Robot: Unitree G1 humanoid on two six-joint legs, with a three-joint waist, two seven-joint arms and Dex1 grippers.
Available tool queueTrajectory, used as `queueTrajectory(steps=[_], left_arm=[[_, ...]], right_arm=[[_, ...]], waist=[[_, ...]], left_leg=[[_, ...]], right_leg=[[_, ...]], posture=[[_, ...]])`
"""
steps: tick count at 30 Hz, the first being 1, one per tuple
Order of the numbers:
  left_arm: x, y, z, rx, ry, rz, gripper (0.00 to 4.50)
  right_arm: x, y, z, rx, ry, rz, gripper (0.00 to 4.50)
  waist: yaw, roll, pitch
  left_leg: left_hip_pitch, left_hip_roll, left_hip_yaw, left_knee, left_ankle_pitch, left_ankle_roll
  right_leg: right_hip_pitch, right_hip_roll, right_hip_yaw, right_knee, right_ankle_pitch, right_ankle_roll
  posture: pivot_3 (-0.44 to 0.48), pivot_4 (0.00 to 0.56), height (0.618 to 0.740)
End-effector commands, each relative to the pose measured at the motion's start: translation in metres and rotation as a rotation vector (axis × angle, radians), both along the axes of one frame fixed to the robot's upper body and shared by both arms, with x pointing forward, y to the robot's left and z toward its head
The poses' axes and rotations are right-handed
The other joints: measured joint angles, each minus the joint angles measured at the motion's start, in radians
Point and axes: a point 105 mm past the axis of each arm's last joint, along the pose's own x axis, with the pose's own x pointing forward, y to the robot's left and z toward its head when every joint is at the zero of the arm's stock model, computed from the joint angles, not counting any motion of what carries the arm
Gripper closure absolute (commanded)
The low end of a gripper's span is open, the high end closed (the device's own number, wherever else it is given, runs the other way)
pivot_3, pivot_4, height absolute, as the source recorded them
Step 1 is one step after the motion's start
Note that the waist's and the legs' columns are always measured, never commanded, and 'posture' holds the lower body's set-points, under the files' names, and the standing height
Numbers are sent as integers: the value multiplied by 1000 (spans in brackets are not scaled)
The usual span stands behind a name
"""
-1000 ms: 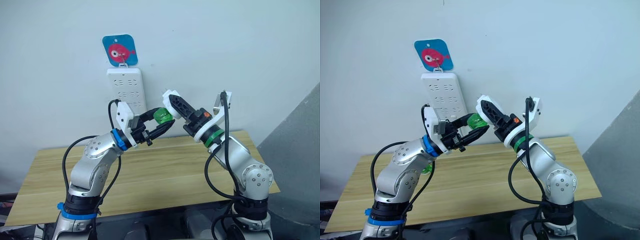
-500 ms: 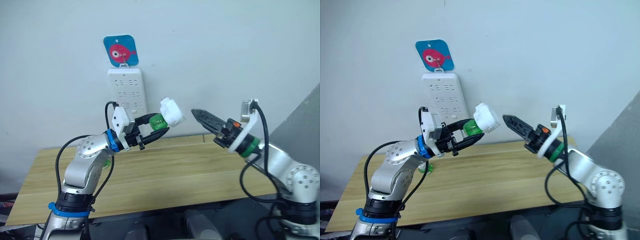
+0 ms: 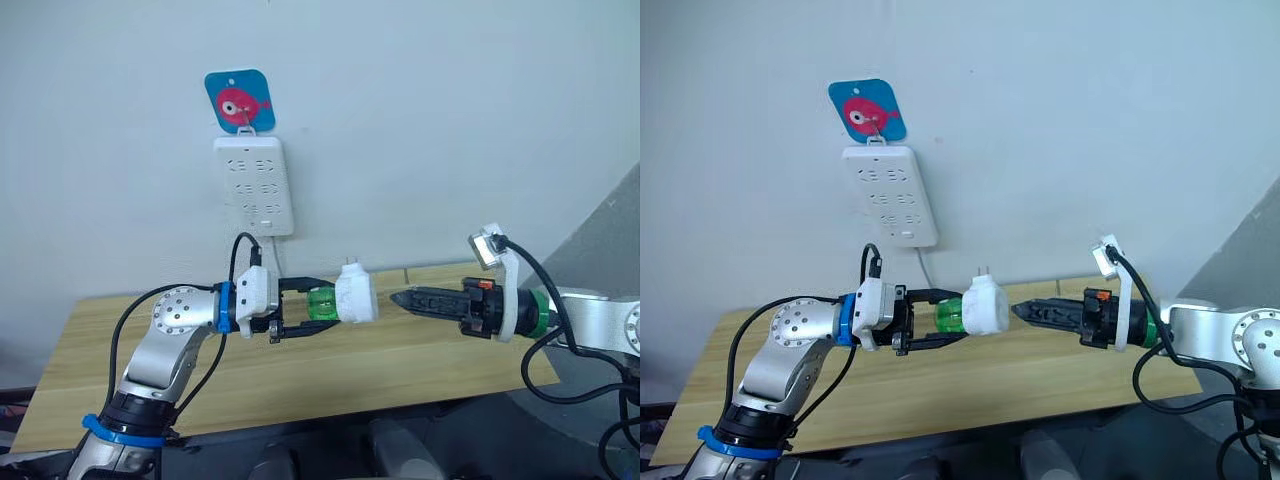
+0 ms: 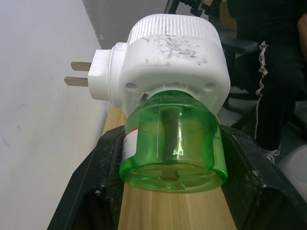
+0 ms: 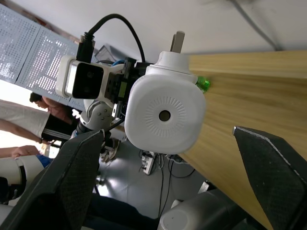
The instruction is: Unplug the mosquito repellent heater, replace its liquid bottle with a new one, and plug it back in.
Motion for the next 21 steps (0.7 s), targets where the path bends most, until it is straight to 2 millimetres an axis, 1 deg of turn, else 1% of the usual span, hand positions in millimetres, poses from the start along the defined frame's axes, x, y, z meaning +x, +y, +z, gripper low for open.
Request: queueTrajectory(steps=[1, 5, 8, 11, 17, 21], left_arm=[[-4, -1, 6, 2, -44, -22, 2179], [-4, -1, 6, 2, -45, -22, 2179], [-9, -4, 6, 19, -74, -48, 2179], [-11, -6, 6, 26, -90, -63, 2179], [-11, -8, 6, 29, -107, -72, 2179], [-11, -10, 7, 23, -110, -70, 2179]], right_arm=[[-1, 4, 5, 7, -7, 19, 0], [0, 5, 5, 6, -6, 20, 0], [-2, 24, -1, 19, 29, 94, 0], [-2, 33, -3, 21, 45, 126, 0], [1, 39, -5, 9, 59, 141, 0], [0, 45, -5, 29, 63, 158, 0]], waist=[[2, 0, 0], [6, 0, 1], [5, 0, 3], [14, 1, 5], [27, 3, 7], [31, 3, 8]], left_leg=[[0, 0, 0, 0, 0, 0], [0, 0, 0, 0, 0, 0], [0, 0, 0, 0, 0, 0], [0, 1, 0, 0, 0, 0], [0, 1, 0, 0, 0, 0], [0, 1, -1, -1, 0, 0]], right_leg=[[0, 0, 0, 0, 0, 0], [0, 0, 0, 0, 0, 0], [0, 1, 0, 0, 0, 0], [0, 1, 0, 0, 0, 0], [0, 1, 0, -1, 0, 0], [0, 1, 0, -1, 0, 0]], posture=[[-170, 110, 740], [-170, 110, 740], [-151, 118, 740], [-151, 118, 740], [-144, 118, 740], [-141, 117, 740]])
